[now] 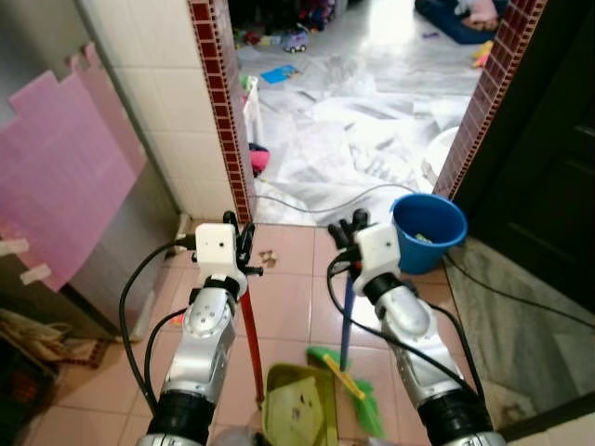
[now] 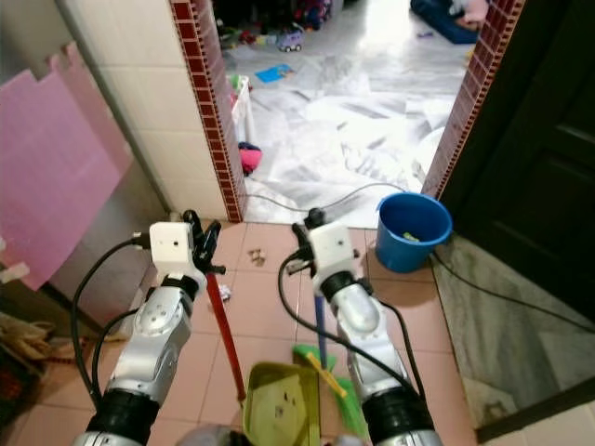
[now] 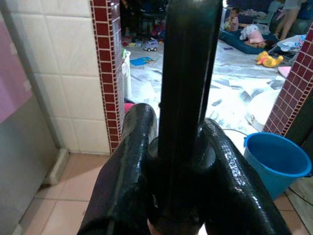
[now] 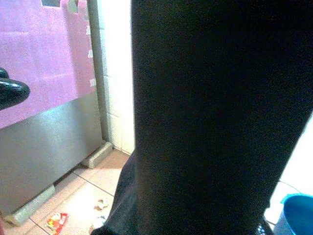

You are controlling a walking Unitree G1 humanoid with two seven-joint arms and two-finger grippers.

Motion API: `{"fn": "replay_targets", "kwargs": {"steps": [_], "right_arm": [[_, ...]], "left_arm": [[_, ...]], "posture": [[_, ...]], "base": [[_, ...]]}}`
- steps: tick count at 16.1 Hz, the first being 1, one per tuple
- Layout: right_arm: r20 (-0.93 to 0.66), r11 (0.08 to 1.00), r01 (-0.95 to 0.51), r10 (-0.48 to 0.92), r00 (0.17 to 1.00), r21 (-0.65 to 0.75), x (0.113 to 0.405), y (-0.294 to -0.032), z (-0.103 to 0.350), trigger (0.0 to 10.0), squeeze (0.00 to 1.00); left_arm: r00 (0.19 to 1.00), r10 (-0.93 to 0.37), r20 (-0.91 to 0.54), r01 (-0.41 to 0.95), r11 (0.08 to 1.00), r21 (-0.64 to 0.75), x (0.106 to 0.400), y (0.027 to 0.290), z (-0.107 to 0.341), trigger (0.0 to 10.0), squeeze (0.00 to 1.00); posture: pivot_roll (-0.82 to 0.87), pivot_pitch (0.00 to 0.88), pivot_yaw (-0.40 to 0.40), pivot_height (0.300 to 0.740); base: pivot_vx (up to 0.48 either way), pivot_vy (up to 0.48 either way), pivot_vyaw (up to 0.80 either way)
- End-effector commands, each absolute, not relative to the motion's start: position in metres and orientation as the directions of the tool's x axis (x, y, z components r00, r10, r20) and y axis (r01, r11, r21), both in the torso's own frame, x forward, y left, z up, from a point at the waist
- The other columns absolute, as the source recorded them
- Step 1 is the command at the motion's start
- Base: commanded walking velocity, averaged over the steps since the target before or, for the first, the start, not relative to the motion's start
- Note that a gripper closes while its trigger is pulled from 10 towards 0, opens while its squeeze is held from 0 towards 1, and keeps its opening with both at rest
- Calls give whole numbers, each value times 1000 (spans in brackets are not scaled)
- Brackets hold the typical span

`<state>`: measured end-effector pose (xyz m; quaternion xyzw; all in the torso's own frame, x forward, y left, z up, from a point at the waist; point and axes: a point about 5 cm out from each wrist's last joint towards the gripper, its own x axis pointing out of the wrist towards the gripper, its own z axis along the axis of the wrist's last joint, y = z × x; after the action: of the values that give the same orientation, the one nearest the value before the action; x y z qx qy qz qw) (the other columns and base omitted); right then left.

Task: Sweep floor

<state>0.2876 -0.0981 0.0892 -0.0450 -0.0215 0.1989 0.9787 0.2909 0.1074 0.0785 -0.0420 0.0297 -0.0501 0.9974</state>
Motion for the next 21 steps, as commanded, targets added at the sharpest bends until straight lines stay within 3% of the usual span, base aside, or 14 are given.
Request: {"fn": "replay_targets", "kwargs": {"steps": [1, 3, 7, 12, 19, 21], "right_arm": [[49, 916, -388, 394, 918, -104, 290, -95, 96, 10000, 0], [50, 918, -382, 388, 920, -105, 290, -96, 96, 10000, 0], [105, 954, -274, 287, 952, -124, 291, -116, 103, 10000, 0], [124, 952, -284, 297, 947, -112, 291, -109, 106, 10000, 0], [164, 944, -315, 328, 930, -101, 291, -110, 113, 10000, 0], [182, 929, -345, 366, 913, -137, 291, -105, 117, 10000, 0]], "left_arm": [[996, -92, 10, 92, 991, -96, 295, 108, 92, 10000, 0], [996, -86, 4, 86, 992, -88, 294, 111, 90, 10000, 0], [999, -36, -7, 36, 999, 22, 273, 142, 78, 10000, 0], [996, -90, 20, 90, 996, -11, 275, 135, 86, 10000, 0], [995, -99, 33, 100, 995, -18, 279, 132, 92, 10000, 0], [995, -86, 50, 86, 996, -8, 281, 131, 95, 10000, 0]], "posture": [[-69, 0, 47, 740], [-69, 0, 47, 740], [-60, 0, 48, 740], [-52, 0, 53, 740], [-52, 0, 58, 740], [-52, 0, 58, 740]], "base": [[0, 0, 0], [0, 0, 0], [0, 0, 0], [0, 0, 389], [0, 455, 71], [0, 480, 800]]}}
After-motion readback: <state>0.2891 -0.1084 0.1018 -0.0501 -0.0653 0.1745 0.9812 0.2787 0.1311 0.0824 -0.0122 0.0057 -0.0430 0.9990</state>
